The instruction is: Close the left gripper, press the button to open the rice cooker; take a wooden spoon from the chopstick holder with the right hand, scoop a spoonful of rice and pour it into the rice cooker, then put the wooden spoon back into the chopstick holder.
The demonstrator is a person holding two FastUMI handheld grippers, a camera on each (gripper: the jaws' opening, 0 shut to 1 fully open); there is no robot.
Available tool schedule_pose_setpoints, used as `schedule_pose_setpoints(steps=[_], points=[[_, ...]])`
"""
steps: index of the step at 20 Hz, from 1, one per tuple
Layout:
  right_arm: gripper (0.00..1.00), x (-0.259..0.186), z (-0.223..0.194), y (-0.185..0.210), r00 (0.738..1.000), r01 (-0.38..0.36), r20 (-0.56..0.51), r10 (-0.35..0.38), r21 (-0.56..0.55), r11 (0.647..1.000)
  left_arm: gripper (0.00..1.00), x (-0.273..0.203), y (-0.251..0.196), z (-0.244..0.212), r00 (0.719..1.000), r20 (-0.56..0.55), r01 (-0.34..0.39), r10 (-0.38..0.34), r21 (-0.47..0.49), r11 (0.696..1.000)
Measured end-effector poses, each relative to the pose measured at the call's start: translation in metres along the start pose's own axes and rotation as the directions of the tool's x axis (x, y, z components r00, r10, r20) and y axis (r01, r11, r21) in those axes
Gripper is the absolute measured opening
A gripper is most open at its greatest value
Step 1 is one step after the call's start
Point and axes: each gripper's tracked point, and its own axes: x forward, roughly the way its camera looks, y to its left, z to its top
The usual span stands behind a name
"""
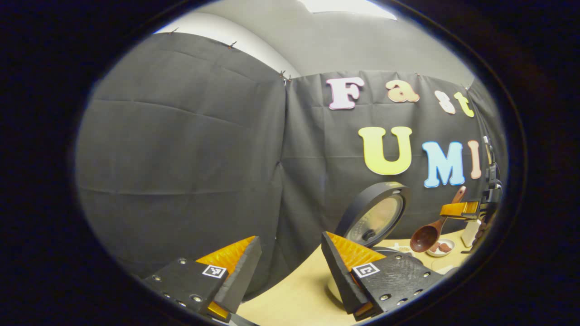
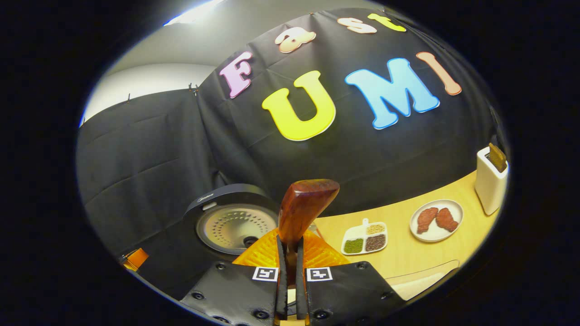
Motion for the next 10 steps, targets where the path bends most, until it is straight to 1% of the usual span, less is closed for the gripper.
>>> schedule_pose_setpoints(steps=[5, 10], points=[[0.09, -0.045, 0.025, -0.069, 0.992, 0.117, 0.041, -0.118, 0.038, 0.992, 0.85, -0.002, -0.050, 0.006, 0.998, 0.016, 0.066, -0.066, -0.011, 0.998], [0.09, -0.094, 0.048, -0.144, 0.966, 0.243, 0.069, -0.248, 0.078, 0.967, 0.84, -0.008, -0.101, 0.010, 0.991, 0.024, 0.131, -0.130, -0.016, 0.991]])
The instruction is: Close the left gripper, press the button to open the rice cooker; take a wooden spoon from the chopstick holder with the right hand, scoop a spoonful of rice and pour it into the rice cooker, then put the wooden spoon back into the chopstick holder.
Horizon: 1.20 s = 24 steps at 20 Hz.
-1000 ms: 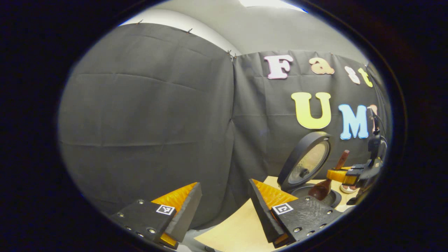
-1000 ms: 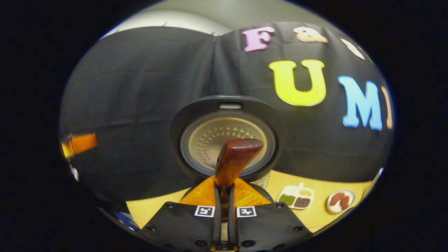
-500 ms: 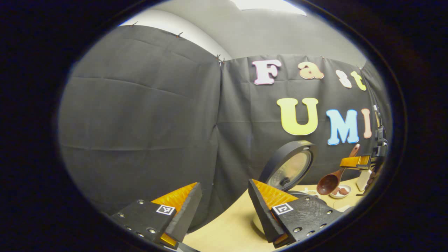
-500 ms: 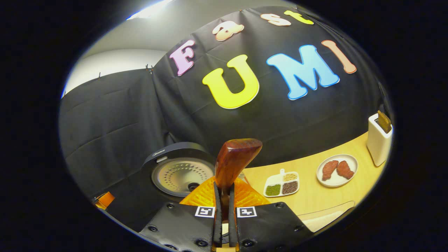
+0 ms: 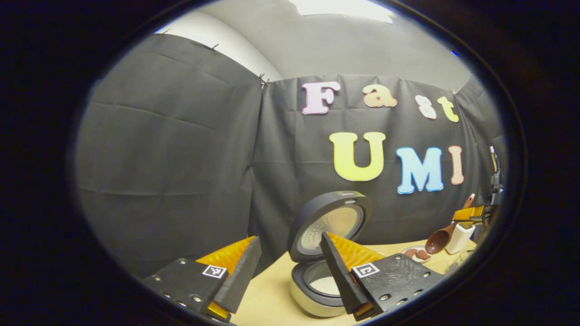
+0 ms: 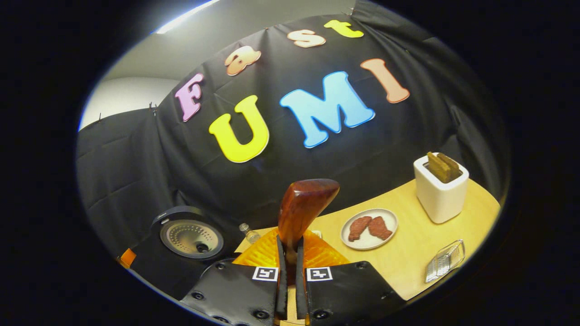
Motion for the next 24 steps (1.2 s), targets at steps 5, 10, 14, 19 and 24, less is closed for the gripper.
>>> schedule_pose_setpoints(steps=[5, 10, 14, 19, 24], points=[[0.09, -0.033, 0.025, -0.074, 0.993, 0.114, 0.028, -0.114, 0.005, 0.993, 0.84, -0.002, -0.047, 0.001, 0.998, -0.002, 0.055, -0.055, -0.006, 0.998], [0.09, -0.059, 0.037, -0.132, 0.978, 0.206, 0.043, -0.206, 0.006, 0.979, 0.85, -0.005, -0.085, 0.008, 0.995, 0.009, 0.097, -0.097, 0.008, 0.995], [0.09, -0.073, 0.035, -0.168, 0.964, 0.263, 0.043, -0.263, -0.009, 0.965, 0.85, -0.011, -0.106, 0.014, 0.993, 0.015, 0.117, -0.118, 0.014, 0.993], [0.09, -0.085, 0.021, -0.203, 0.948, 0.317, 0.019, -0.317, -0.040, 0.948, 0.84, -0.019, -0.118, 0.022, 0.992, 0.024, 0.122, -0.122, 0.031, 0.992], [0.09, -0.085, -0.009, -0.233, 0.931, 0.359, -0.027, -0.363, -0.095, 0.928, 0.85, -0.027, -0.121, 0.022, 0.994, 0.014, 0.112, -0.113, 0.042, 0.993]])
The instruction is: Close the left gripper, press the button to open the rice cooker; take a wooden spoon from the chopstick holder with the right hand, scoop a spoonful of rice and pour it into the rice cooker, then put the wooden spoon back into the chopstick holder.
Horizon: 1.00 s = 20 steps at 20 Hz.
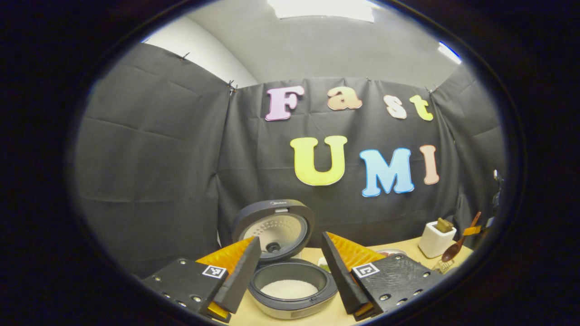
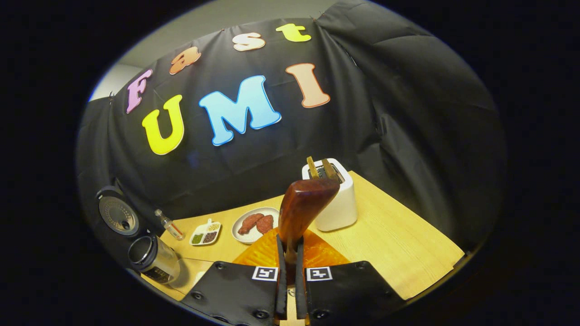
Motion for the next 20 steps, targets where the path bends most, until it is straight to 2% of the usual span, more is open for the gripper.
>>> schedule_pose_setpoints(steps=[8, 11, 14, 15, 16, 17, 18, 20], points=[[0.14, 0.019, -0.061, -0.018, 0.991, 0.025, -0.131, -0.023, 0.018, 1.000, 0.84, -0.009, 0.010, 0.005, 0.999, -0.001, -0.037, 0.037, 0.019, 0.999], [0.14, 0.020, -0.069, -0.018, 0.988, 0.014, -0.153, -0.010, 0.029, 0.999, 0.85, -0.013, 0.012, 0.006, 0.999, -0.005, -0.045, 0.045, 0.021, 0.999], [0.20, 0.020, -0.067, -0.019, 0.990, 0.023, -0.141, -0.017, 0.041, 0.999, 0.84, -0.013, 0.011, 0.008, 0.999, 0.000, -0.044, 0.044, 0.022, 0.999], [0.27, 0.016, -0.065, -0.022, 0.990, 0.035, -0.135, -0.030, 0.036, 0.999, 0.85, -0.013, 0.011, 0.010, 0.999, 0.003, -0.042, 0.042, 0.021, 0.999], [0.47, 0.018, -0.064, -0.027, 0.991, 0.051, -0.129, -0.048, 0.023, 0.998, 0.84, -0.011, 0.010, 0.011, 0.999, 0.006, -0.041, 0.041, 0.020, 0.999], [0.48, 0.015, -0.062, -0.031, 0.991, 0.063, -0.122, -0.062, 0.010, 0.998, 0.84, -0.010, 0.010, 0.012, 0.999, 0.008, -0.038, 0.038, 0.017, 0.999], [0.72, 0.012, -0.060, -0.036, 0.990, 0.083, -0.112, -0.083, -0.006, 0.997, 0.84, -0.009, 0.010, 0.013, 0.999, 0.010, -0.035, 0.035, 0.013, 0.999], [0.93, 0.004, -0.054, -0.048, 0.988, 0.124, -0.083, -0.128, -0.048, 0.991, 0.84, -0.007, 0.008, 0.014, 1.000, 0.013, -0.028, 0.027, 0.011, 1.000]])
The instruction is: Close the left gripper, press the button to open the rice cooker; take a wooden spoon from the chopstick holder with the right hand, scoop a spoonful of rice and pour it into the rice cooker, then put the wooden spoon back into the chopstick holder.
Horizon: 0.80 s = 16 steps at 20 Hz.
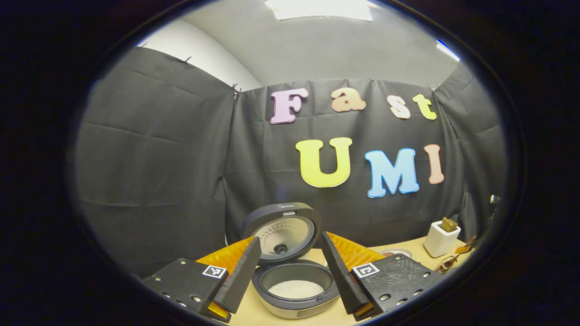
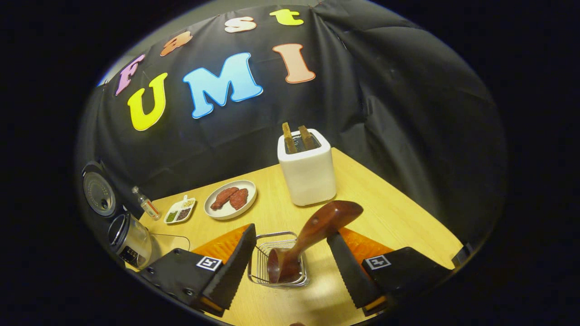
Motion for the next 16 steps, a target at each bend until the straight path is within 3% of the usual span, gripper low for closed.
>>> schedule_pose_setpoints(steps=[1, 9, 16], points=[[0.98, -0.005, 0.004, -0.006, 1.000, 0.021, 0.013, -0.021, -0.021, 1.000, 0.85, 0.001, 0.000, 0.000, 1.000, 0.001, 0.003, -0.003, -0.001, 1.000], [0.98, -0.055, 0.042, -0.017, 0.987, 0.108, 0.141, -0.083, -0.181, 0.977, 0.86, 0.022, 0.002, -0.004, 1.000, -0.013, 0.022, -0.022, -0.027, 0.999], [0.98, -0.095, 0.071, 0.003, 0.974, 0.096, 0.216, -0.072, -0.101, 0.990, 0.85, 0.053, 0.016, -0.004, 1.000, -0.021, 0.018, -0.019, -0.027, 0.999]])
